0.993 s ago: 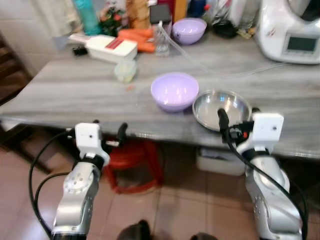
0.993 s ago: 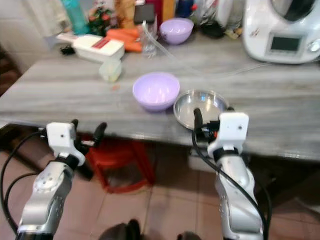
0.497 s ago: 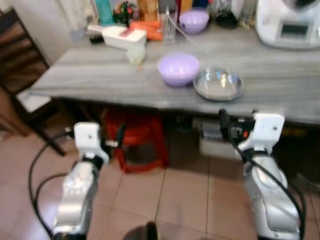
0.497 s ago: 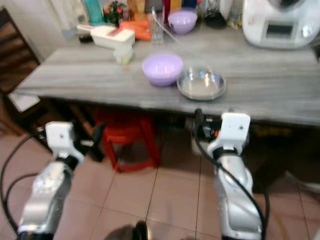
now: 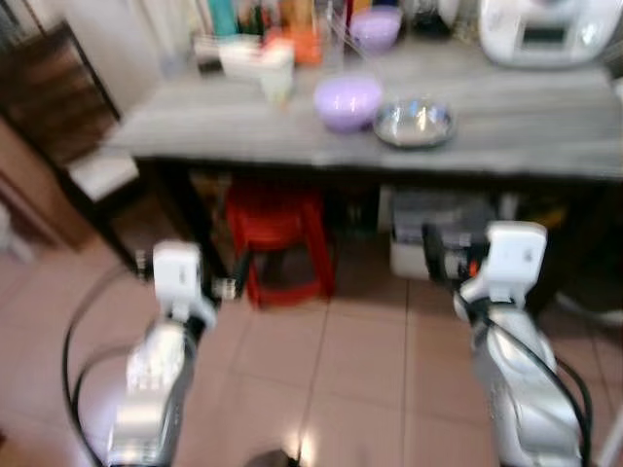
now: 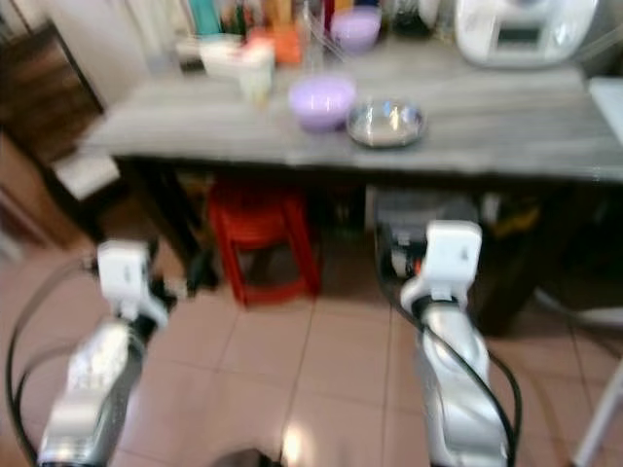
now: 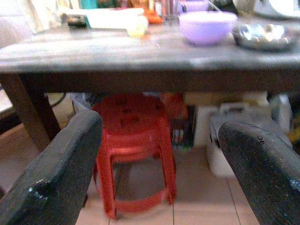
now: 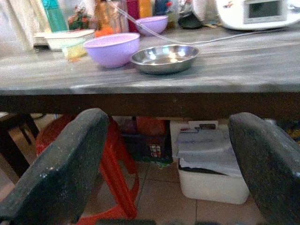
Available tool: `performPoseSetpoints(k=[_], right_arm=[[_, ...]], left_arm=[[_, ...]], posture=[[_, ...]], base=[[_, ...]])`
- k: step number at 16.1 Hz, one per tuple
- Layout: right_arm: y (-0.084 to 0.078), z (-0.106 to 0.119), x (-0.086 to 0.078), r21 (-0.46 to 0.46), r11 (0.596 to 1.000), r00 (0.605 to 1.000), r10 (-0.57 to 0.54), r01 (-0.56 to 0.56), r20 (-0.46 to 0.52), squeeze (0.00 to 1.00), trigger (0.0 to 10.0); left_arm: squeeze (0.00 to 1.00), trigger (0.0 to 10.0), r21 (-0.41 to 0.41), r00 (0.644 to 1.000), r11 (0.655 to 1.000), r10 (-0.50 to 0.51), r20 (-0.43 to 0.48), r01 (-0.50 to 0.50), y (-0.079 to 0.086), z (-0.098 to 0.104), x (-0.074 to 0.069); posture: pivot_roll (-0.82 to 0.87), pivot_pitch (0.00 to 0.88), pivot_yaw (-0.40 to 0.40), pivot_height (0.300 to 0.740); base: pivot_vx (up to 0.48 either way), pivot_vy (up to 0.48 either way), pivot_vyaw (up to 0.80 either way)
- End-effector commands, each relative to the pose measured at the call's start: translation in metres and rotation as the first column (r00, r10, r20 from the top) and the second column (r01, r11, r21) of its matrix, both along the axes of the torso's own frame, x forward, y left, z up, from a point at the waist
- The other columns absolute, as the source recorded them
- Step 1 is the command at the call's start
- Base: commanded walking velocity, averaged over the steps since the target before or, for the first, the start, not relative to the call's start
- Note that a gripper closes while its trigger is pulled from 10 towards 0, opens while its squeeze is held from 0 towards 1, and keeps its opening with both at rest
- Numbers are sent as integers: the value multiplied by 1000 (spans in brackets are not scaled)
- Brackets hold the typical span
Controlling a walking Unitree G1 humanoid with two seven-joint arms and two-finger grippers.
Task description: Setting the table
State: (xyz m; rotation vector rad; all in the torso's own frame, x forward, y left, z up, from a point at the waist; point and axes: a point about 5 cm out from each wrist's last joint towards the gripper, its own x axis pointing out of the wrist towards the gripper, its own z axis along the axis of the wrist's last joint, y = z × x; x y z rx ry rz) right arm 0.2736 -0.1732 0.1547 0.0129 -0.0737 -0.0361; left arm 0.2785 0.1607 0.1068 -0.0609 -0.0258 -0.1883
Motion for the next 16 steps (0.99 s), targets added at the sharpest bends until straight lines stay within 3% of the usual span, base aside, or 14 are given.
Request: performPoseSetpoints(k=[1, 5, 16], right_arm=[[2, 5, 1, 7, 1000, 1000, 8, -8, 16, 0, 10000], [2, 5, 1, 13, 1000, 1000, 9, -9, 9, 0, 10000], [3, 8, 1, 22, 1000, 1000, 15, -16, 14, 0, 10000]], left_arm=[[0, 10000, 14, 999, 1000, -13, 34, 13, -1, 8, 4], [0, 10000, -7, 999, 999, -35, 38, 35, -6, 8, 3], [0, 10000, -25, 998, 999, -45, 47, 46, -10, 12, 8]], posture=[[-88, 121, 85, 740], [-91, 126, 85, 740], [-98, 133, 87, 740]], base=[[0, 0, 0], [0, -61, -255], [0, -351, -184]])
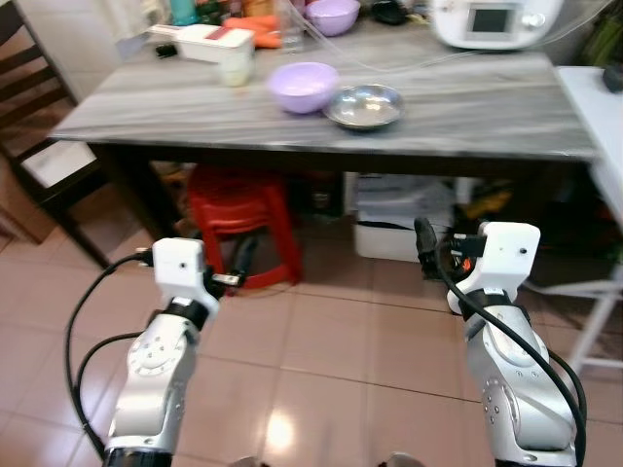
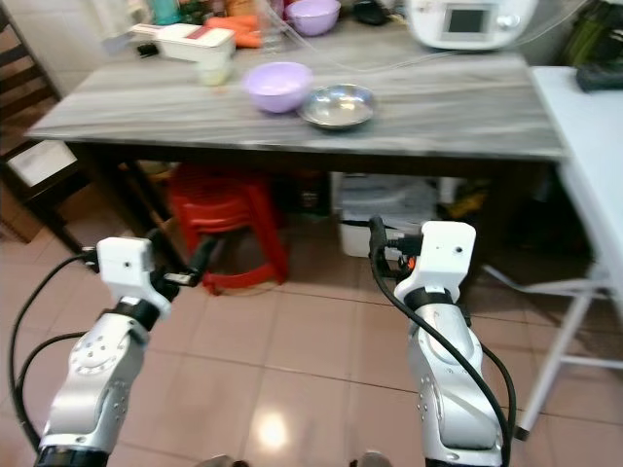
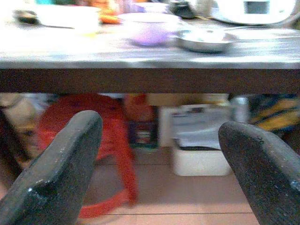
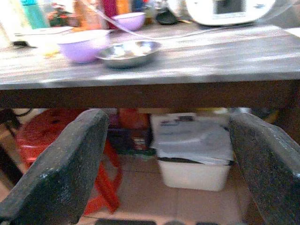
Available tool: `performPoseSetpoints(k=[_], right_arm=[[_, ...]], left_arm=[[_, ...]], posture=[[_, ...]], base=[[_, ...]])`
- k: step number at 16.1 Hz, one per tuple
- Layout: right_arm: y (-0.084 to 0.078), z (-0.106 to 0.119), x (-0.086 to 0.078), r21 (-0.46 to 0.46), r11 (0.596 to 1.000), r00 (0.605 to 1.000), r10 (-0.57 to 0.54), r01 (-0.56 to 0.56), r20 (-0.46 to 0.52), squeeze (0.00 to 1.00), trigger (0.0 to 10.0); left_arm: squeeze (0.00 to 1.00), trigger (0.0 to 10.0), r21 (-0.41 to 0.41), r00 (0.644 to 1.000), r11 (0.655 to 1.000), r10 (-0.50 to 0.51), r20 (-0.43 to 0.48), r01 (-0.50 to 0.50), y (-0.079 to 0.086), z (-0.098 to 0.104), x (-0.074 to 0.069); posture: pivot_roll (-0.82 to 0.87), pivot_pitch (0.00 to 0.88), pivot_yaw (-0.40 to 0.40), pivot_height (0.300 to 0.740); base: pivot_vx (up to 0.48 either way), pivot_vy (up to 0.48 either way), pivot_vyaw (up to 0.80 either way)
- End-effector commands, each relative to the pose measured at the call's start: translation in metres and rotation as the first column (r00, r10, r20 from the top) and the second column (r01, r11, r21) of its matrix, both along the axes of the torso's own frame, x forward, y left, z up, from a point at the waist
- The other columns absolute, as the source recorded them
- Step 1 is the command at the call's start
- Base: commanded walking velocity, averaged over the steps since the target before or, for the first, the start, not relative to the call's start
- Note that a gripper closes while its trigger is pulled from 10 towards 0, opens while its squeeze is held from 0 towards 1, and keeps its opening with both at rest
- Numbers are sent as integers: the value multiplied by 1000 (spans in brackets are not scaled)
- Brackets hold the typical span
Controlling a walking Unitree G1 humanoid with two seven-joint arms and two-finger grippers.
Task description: Setting the table
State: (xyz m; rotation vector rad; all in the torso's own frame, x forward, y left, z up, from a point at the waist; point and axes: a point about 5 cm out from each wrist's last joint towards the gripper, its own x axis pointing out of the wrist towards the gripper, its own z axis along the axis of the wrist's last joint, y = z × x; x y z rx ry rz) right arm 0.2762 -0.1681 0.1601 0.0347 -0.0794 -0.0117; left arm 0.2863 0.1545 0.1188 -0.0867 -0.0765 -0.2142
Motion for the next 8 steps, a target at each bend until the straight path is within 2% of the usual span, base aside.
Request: performPoseSetpoints(k=[1, 3, 8], right_arm=[[-2, 4, -2, 2, 1000, 1000, -9, 9, 10, 0, 10000], [-2, 4, -2, 4, 1000, 1000, -9, 9, 13, 0, 10000], [-2, 5, -2, 10, 1000, 1000, -7, 6, 16, 0, 10000]], left_arm=[[0, 10000, 3, 1000, 1000, -21, -1, 21, -3, 1, 0], [0, 10000, -1, 1000, 1000, -23, 2, 23, -3, 2, 0], [0, 10000, -5, 1000, 1000, -27, 3, 27, -5, 3, 1]], posture=[[-98, 133, 87, 740], [-98, 134, 88, 740], [-97, 133, 91, 740]], base=[[0, -379, -575], [0, -379, -500], [0, -380, 0]])
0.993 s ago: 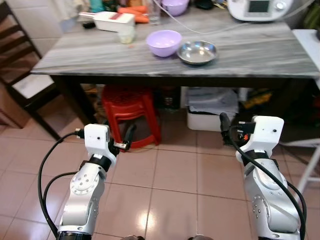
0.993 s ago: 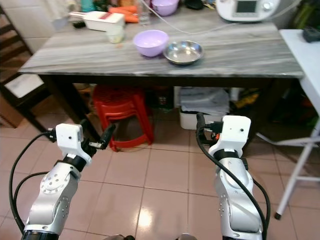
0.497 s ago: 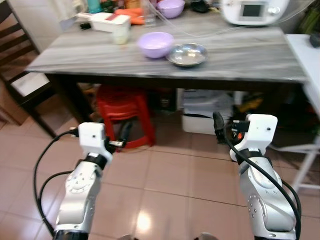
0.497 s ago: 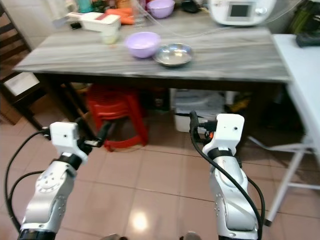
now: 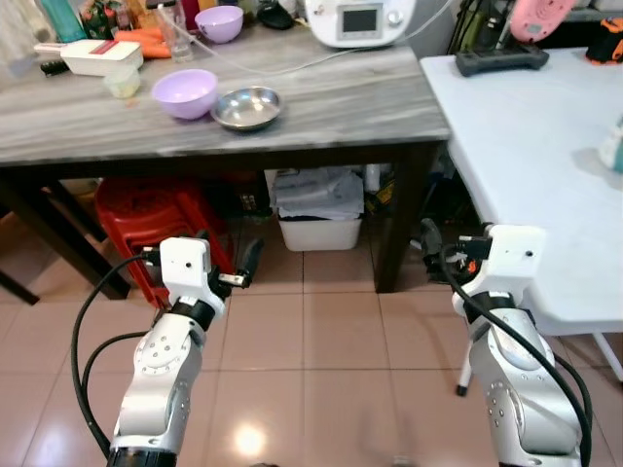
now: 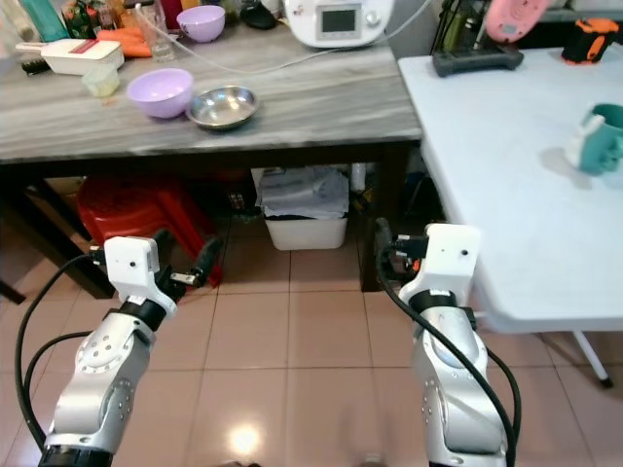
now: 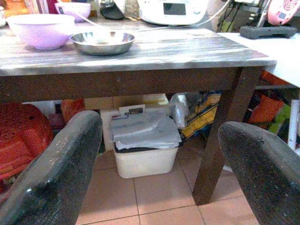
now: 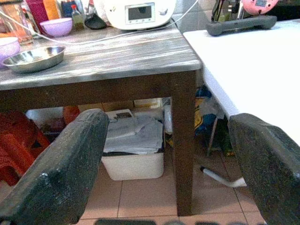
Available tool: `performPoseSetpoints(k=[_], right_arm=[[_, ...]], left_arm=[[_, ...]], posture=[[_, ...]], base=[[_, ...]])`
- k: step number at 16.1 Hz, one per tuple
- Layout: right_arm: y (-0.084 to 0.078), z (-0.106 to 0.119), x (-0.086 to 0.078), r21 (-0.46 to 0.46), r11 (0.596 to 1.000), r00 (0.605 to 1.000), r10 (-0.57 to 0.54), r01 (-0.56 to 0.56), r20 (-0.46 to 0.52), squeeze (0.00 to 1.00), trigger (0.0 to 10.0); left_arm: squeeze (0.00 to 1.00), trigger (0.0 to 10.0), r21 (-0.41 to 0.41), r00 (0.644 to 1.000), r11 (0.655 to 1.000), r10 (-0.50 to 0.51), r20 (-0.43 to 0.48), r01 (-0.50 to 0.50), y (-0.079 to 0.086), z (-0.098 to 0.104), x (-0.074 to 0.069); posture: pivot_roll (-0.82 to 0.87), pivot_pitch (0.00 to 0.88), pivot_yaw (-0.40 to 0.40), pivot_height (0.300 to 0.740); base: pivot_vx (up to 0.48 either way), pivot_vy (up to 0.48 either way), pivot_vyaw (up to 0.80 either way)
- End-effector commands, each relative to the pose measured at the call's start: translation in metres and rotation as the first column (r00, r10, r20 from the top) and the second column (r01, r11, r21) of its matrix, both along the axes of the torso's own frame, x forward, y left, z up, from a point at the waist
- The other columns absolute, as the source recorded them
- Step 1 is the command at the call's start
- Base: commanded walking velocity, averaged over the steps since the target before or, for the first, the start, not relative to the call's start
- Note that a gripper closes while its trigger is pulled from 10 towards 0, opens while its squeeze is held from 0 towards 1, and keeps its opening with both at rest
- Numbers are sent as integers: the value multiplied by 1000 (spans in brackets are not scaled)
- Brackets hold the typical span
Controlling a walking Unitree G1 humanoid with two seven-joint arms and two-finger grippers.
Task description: Setting the table
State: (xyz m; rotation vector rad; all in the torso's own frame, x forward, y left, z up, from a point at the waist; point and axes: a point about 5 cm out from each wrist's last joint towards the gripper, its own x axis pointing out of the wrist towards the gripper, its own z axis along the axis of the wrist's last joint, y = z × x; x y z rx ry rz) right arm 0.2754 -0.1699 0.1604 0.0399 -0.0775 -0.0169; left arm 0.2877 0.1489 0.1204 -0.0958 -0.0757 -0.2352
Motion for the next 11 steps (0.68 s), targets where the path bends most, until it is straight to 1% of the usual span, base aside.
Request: performPoseSetpoints(k=[1, 4, 11], right_arm=[[0, 5, -1, 6, 1000, 1000, -1, 1, 18, 0, 10000], [1, 5, -1, 11, 1000, 1000, 2, -3, 21, 0, 10000], [2, 6, -1, 17, 1000, 999, 14, -14, 33, 0, 10000]], left_arm=[[0, 10000, 3, 1000, 1000, -6, 4, 6, 1, 2, 0], [0, 10000, 5, 1000, 1000, -9, 2, 9, 0, 2, 0], [0, 10000, 2, 1000, 1000, -9, -2, 9, -1, 1, -1]], posture=[[-97, 133, 91, 740], [-96, 133, 92, 740], [-90, 126, 88, 740]], base=[[0, -379, 0], [0, -381, 0], [0, -480, 0]])
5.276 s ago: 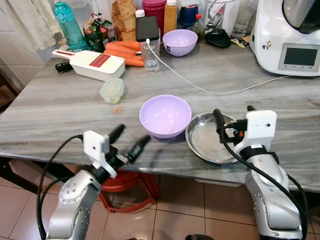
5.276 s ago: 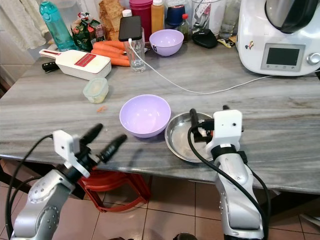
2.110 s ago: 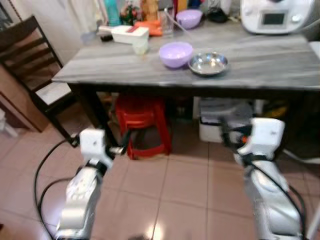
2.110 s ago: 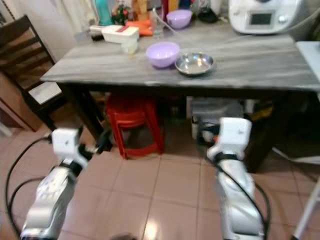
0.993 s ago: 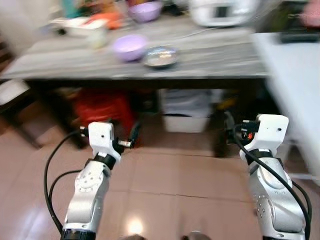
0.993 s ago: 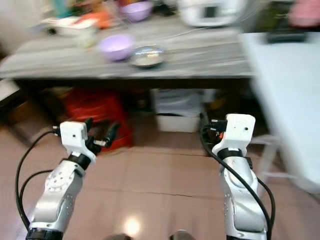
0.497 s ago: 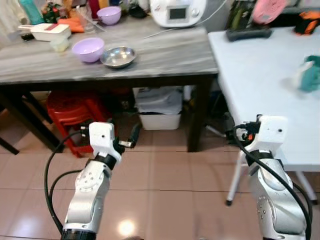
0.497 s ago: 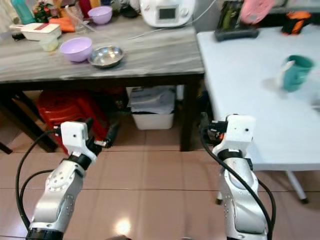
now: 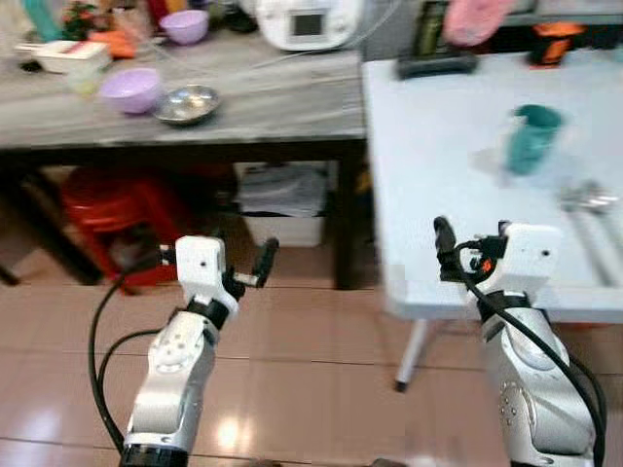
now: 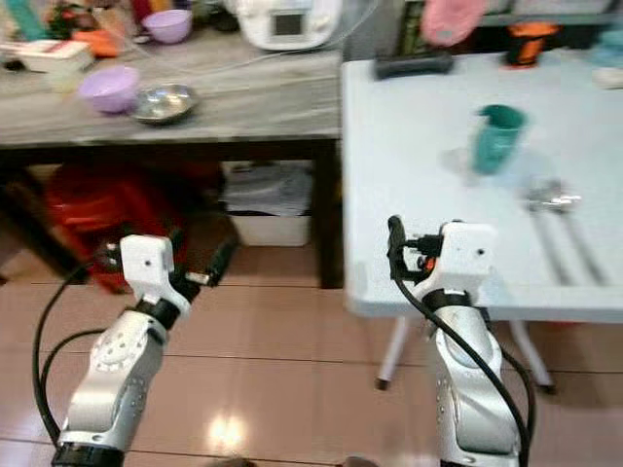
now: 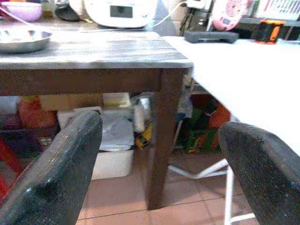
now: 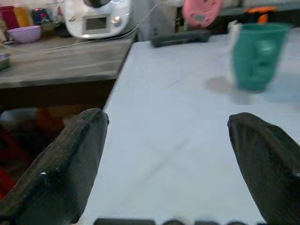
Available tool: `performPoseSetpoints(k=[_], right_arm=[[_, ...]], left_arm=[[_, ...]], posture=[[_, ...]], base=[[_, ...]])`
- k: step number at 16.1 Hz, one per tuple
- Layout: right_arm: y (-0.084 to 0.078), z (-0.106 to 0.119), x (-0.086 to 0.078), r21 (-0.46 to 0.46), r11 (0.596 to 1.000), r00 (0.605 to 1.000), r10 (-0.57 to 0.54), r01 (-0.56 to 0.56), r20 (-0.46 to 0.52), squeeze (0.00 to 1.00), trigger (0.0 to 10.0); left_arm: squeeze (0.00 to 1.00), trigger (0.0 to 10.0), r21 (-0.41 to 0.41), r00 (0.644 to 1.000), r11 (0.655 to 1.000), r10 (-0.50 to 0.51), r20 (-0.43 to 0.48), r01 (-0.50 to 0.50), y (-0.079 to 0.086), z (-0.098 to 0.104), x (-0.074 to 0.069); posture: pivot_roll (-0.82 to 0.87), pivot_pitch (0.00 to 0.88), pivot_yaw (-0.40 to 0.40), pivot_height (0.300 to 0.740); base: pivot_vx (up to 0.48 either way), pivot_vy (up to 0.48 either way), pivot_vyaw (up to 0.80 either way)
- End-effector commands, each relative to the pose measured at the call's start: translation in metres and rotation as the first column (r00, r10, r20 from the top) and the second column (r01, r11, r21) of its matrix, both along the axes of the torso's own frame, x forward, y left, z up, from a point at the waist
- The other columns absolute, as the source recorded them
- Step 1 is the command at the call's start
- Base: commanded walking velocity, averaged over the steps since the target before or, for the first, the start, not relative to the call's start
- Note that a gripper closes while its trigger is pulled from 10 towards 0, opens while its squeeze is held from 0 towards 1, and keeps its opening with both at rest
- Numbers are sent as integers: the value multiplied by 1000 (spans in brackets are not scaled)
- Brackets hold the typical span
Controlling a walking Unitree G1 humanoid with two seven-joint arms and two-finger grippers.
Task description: Setting the table
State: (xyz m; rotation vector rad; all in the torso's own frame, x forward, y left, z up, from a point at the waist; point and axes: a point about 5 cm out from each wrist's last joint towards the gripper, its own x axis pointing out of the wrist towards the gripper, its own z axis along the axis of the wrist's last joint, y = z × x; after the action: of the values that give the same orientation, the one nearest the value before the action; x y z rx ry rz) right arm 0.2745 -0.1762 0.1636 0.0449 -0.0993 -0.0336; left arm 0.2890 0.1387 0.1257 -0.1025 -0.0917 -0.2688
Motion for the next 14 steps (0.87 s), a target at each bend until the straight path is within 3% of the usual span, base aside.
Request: performPoseSetpoints(k=[1, 12, 14], right_arm=[[8, 3, 0, 10, 999, 999, 30, -30, 11, 0, 10000], [8, 3, -1, 9, 1000, 999, 28, -29, 16, 0, 10000], [8, 2, -1, 9, 1000, 999, 29, -29, 15, 0, 10000]], left_arm=[[0, 10000, 10, 1000, 1000, 24, -20, -24, 9, -5, -3], [0, 10000, 5, 999, 1000, 23, -28, -22, 7, -8, -3], [0, 10000, -8, 1000, 1000, 23, -22, -23, 6, -7, -3]], posture=[[-90, 126, 88, 740], [-92, 127, 87, 740], [-92, 127, 87, 740]], base=[[0, -480, 0], [0, -480, 0], [0, 0, 0]])
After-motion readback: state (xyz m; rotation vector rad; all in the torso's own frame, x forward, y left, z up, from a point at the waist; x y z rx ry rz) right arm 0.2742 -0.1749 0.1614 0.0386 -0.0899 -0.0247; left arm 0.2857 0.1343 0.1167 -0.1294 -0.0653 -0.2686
